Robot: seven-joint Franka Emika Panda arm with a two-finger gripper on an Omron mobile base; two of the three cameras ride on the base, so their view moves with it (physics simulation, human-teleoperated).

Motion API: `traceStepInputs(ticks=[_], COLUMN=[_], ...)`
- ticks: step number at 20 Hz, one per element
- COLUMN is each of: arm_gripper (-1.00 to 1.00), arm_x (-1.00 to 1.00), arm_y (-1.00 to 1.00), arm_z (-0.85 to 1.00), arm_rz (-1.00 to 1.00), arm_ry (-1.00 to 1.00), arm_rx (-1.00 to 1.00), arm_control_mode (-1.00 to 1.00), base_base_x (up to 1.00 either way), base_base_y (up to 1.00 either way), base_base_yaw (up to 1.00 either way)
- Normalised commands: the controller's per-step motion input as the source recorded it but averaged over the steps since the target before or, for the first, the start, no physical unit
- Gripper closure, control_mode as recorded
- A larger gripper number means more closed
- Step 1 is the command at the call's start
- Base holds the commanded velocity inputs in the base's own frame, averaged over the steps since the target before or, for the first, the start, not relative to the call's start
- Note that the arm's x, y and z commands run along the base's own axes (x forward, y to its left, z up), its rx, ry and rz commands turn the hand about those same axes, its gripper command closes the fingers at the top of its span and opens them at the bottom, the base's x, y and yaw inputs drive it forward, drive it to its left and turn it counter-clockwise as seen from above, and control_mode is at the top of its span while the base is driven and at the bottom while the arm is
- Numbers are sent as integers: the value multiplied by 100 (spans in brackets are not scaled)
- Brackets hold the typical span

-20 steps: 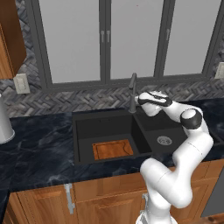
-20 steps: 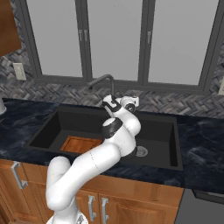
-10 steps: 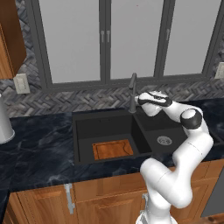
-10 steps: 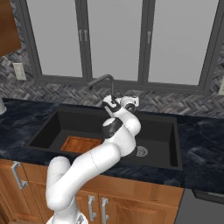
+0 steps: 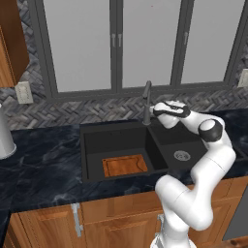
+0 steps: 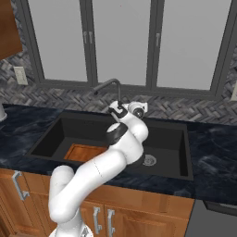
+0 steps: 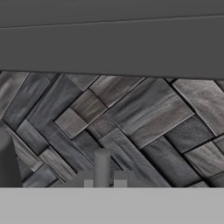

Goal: Turn on the sink faucet with hot water and rinse the cutting board for ten seconds, then turn off the faucet. Push the cutting board to reach the water if necessary.

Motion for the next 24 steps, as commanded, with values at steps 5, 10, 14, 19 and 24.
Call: traceStepInputs(ticks=[5,10,14,19,24], arm_gripper=[100,100,100,100,100], arm_x=[0,0,0,0,0], arm_y=[-37,-38,-39,-42,-44], arm_z=[0,0,0,0,0], arm_rz=[0,0,0,0,0], arm_ry=[3,2,0,0,0], arm_rx=[1,0,0,0,0], arm_control_mode=[-100,-100,-100,-100,-100], base_base_x=[0,0,0,0,0], base_base_y=[0,0,0,0,0], base_base_yaw=[0,0,0,0,0])
